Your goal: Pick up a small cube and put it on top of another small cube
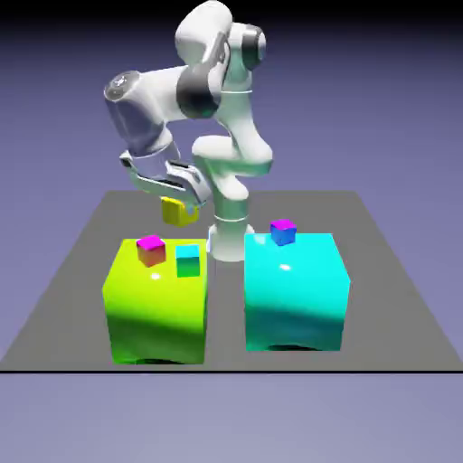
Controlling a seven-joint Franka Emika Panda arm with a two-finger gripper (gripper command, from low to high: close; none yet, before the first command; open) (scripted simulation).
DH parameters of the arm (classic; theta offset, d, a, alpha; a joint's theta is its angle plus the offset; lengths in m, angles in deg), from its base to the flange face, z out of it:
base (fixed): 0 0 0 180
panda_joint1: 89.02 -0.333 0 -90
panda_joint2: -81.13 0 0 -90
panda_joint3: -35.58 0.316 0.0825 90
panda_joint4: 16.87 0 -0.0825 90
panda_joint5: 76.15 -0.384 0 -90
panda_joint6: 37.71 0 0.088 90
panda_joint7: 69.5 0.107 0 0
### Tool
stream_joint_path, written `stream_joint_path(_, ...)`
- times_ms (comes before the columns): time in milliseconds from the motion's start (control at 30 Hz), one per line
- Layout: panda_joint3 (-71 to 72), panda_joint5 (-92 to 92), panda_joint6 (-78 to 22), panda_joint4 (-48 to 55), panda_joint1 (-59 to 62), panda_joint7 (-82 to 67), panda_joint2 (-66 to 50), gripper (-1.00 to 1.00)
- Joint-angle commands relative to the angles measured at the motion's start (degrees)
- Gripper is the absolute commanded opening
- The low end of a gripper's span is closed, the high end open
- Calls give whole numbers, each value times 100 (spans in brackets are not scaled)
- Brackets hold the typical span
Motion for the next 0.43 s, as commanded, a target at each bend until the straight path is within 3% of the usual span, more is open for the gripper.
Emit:
stream_joint_path(0, -96, -15, -5, 28, -145, 250, -46, -100)
stream_joint_path(100, -210, -47, -7, 62, -237, 552, -101, -100)
stream_joint_path(267, -129, -132, 986, -901, -316, 460, -124, -100)
stream_joint_path(300, -129, -132, 987, -901, -316, 460, -124, 100)
stream_joint_path(400, -164, -95, 559, -487, -282, 500, -114, 100)
